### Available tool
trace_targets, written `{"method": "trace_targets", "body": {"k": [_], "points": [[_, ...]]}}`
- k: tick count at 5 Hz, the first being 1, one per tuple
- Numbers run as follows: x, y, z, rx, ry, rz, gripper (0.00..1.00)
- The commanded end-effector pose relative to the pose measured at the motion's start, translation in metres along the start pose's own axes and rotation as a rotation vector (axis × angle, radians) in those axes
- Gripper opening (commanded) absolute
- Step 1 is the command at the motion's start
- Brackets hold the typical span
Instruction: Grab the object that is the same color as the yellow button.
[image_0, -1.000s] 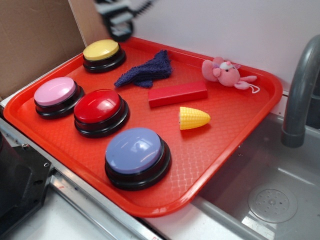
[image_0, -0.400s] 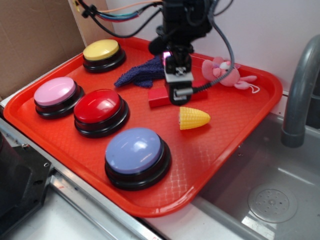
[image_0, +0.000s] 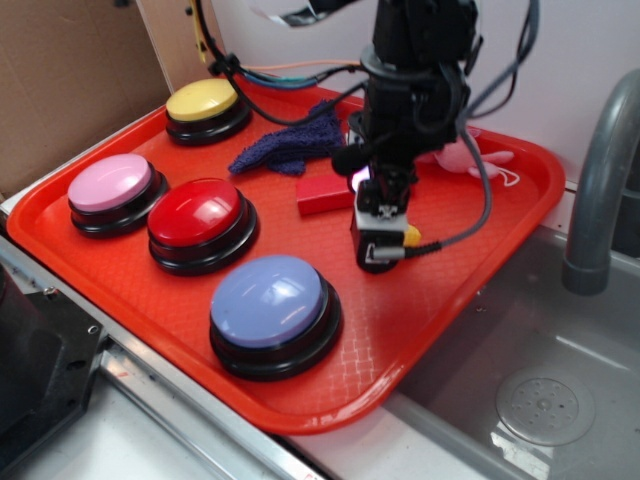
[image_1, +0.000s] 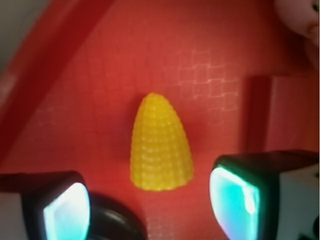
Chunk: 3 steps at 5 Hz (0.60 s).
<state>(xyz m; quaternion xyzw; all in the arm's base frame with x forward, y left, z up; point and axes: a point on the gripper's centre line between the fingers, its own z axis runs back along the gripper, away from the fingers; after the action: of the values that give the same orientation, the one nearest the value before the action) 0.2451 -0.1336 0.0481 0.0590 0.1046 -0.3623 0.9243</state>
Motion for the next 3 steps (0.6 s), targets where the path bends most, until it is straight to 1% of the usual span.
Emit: {"method": "trace_targets", "body": {"k": [1, 3], "points": [[0.002, 0.008, 0.004, 0.029, -0.041, 0.027, 1.0], [0.004, 0.009, -0.006, -0.052, -0.024, -0.016, 1.0]]}}
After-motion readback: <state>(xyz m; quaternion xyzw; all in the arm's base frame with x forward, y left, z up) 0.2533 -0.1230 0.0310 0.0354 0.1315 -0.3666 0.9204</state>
